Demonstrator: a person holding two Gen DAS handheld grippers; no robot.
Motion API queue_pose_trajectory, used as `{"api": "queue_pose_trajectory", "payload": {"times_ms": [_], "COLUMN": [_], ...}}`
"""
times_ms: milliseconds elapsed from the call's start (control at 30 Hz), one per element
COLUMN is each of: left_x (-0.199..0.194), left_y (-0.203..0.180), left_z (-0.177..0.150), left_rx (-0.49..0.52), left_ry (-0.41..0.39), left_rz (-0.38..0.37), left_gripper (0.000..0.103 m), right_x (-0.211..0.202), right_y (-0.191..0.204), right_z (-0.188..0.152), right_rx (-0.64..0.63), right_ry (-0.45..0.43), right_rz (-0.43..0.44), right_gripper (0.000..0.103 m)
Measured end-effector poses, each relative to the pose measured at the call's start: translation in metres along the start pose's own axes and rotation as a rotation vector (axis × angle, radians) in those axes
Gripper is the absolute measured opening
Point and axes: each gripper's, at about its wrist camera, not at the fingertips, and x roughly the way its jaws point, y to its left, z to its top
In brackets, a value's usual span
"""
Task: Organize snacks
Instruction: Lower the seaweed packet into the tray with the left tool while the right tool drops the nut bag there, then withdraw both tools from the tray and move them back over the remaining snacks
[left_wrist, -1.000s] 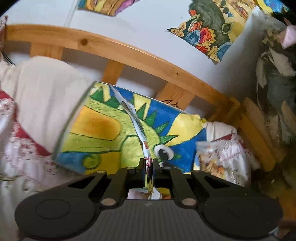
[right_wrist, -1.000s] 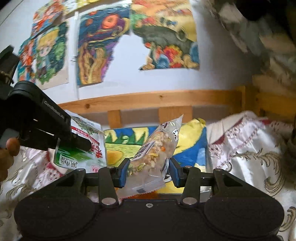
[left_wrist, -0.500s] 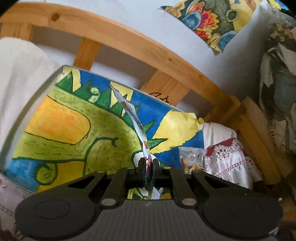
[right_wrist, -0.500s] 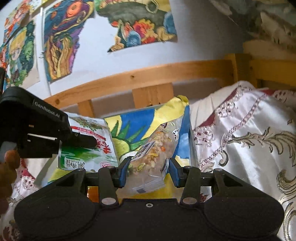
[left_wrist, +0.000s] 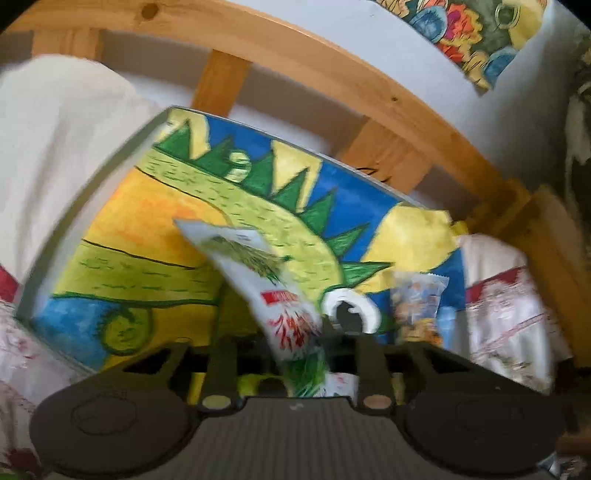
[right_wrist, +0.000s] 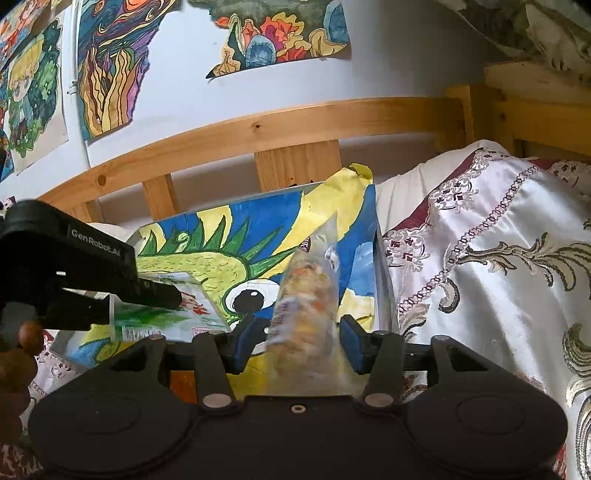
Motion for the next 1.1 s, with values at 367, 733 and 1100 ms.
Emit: {"api": "queue_pose_trajectory", "payload": {"times_ms": [367,733,1100], "left_x": [-0.026,-0.086,-0.154], "left_y": [0.010,0.030,0.057], "left_z": [-0.004,-0.030,-0.075], "left_rx": [0.020,0.086,0.154], "left_ry": [-0.066,-0.198,-0.321], "left_rz": [0.119,0.202,0.253], "left_gripper": [0.102,0.102,0.102], "right_x": [-0.016,-0.063,-0.121], "right_y": [0.005,0.030,0.072], "right_z": [0.004,-0.003,-0.018], "right_rx": [-0.007,-0.086,-0.193], "right_ry": [-0.050,-0.145,-0.218], "right_rz": [-0.021,-0.001,0.030], "right_gripper": [0.090,0.102,0.102]}}
